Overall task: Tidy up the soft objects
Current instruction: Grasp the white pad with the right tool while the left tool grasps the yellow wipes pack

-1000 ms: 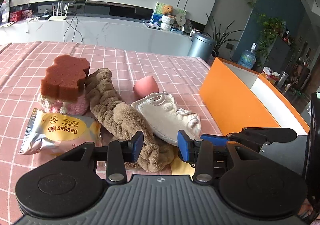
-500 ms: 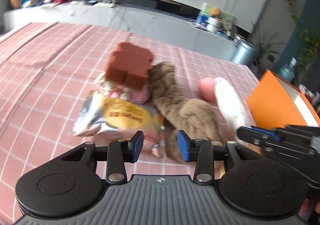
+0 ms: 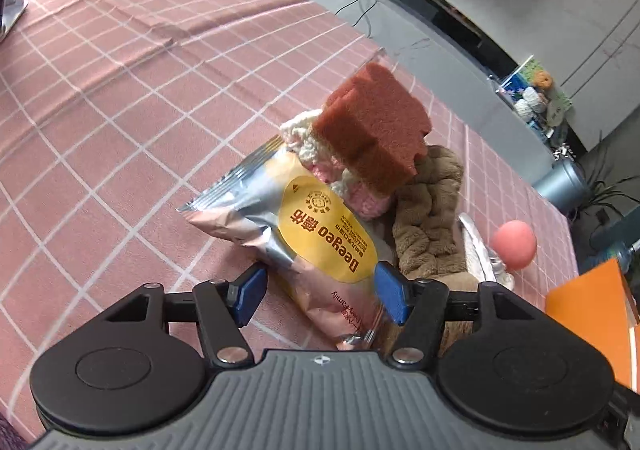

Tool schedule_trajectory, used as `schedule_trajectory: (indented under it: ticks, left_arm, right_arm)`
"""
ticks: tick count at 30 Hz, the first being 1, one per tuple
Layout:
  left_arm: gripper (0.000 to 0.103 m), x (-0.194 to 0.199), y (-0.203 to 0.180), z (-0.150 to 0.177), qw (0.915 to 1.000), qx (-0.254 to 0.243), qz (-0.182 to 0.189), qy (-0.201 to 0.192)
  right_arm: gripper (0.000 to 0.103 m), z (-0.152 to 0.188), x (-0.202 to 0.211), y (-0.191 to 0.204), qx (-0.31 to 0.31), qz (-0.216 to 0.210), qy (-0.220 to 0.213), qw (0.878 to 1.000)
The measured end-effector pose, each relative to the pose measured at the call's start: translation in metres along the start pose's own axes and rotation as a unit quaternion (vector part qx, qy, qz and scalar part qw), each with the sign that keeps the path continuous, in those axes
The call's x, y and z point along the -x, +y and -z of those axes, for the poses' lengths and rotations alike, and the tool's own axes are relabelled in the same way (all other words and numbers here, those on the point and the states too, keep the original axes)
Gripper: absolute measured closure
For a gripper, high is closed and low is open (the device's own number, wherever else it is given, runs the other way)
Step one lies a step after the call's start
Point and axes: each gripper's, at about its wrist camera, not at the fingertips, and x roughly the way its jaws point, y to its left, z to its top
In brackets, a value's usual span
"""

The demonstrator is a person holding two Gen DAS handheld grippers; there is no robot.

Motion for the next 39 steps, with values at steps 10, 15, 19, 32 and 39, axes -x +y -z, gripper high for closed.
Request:
schedule_trajectory:
  ticks: [10,15,19,32,39]
  left_arm:
    - [0.080,0.004,0.000,0.002,0.9980,-0.064,0.002,-0.003]
    - [0.090,0.029,0.013,0.003,0.9958,-0.080,0.042,0.013]
    - [0.096,0.051,0.018,0.009,0.9919,-0.110,0.060,0.024]
    - [0.028,0.057,0.029,0.024,0.9886,-0.130,0.042,0.063]
    - [0.017,0.051,0.007,0.024,0.9954,-0.092,-0.006,0.028]
  right_arm:
    - [0.096,0.004,0.010,0.011,0.010,0.003,-0.029,1.000]
    - [0.098,0.002,0.030,0.010,-0.001,0.002,-0.048,0.999]
    - [0.098,0.007,0.037,0.011,-0.011,-0.019,-0.042,0.999]
    - [0.085,0.023,0.032,0.027,0.018,-0.004,-0.032,0.999]
    - [0.065,0.030,0.027,0.017,0.012,0.017,-0.016,1.000]
